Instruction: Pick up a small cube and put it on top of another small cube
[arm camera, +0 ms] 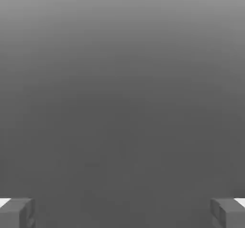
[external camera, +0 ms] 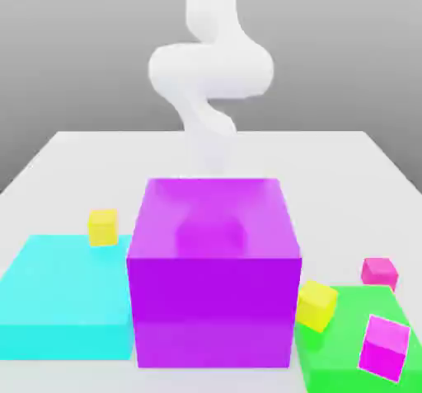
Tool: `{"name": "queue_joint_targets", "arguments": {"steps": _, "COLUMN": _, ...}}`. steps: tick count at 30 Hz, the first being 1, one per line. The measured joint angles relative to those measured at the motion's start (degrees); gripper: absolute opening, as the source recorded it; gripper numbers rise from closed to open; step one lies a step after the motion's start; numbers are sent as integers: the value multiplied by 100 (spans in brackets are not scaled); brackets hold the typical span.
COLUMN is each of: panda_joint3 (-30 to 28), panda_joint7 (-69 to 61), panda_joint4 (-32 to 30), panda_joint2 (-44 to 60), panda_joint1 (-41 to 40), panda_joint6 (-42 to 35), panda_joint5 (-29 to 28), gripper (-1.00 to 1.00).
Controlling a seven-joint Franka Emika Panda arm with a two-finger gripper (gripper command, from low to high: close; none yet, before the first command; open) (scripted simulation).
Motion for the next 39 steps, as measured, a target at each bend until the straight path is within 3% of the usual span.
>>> {"name": "queue_joint_targets", "arguments": {"steps": 16, "panda_joint3": 902, "panda_joint7": -2895, "panda_joint4": -1409, "panda_joint2": 3351, "panda_joint1": 2255, "panda_joint6": 1868, "panda_joint5": 230, "gripper": 0}}
{"name": "queue_joint_targets", "arguments": {"steps": 22, "panda_joint3": 1250, "panda_joint7": -3407, "panda_joint4": -1925, "panda_joint2": 4622, "panda_joint1": 3014, "panda_joint6": 2561, "panda_joint5": -455, "gripper": 0}}
{"name": "queue_joint_targets", "arguments": {"steps": 28, "panda_joint3": 650, "panda_joint7": -2958, "panda_joint4": -1777, "panda_joint2": 5875, "panda_joint1": 3537, "panda_joint6": 3488, "panda_joint5": -1270, "gripper": 0}}
{"name": "queue_joint_targets", "arguments": {"steps": 29, "panda_joint3": 549, "panda_joint7": -2910, "panda_joint4": -1746, "panda_joint2": 6029, "panda_joint1": 3626, "panda_joint6": 3613, "panda_joint5": -1327, "gripper": -100}}
{"name": "queue_joint_targets", "arguments": {"steps": 35, "panda_joint3": 500, "panda_joint7": -2877, "panda_joint4": -1729, "panda_joint2": 6106, "panda_joint1": 3670, "panda_joint6": 3670, "panda_joint5": -1365, "gripper": -100}}
{"name": "queue_joint_targets", "arguments": {"steps": 39, "panda_joint3": 792, "panda_joint7": -3120, "panda_joint4": -1851, "panda_joint2": 5548, "panda_joint1": 3448, "panda_joint6": 3229, "panda_joint5": -1058, "gripper": -100}}
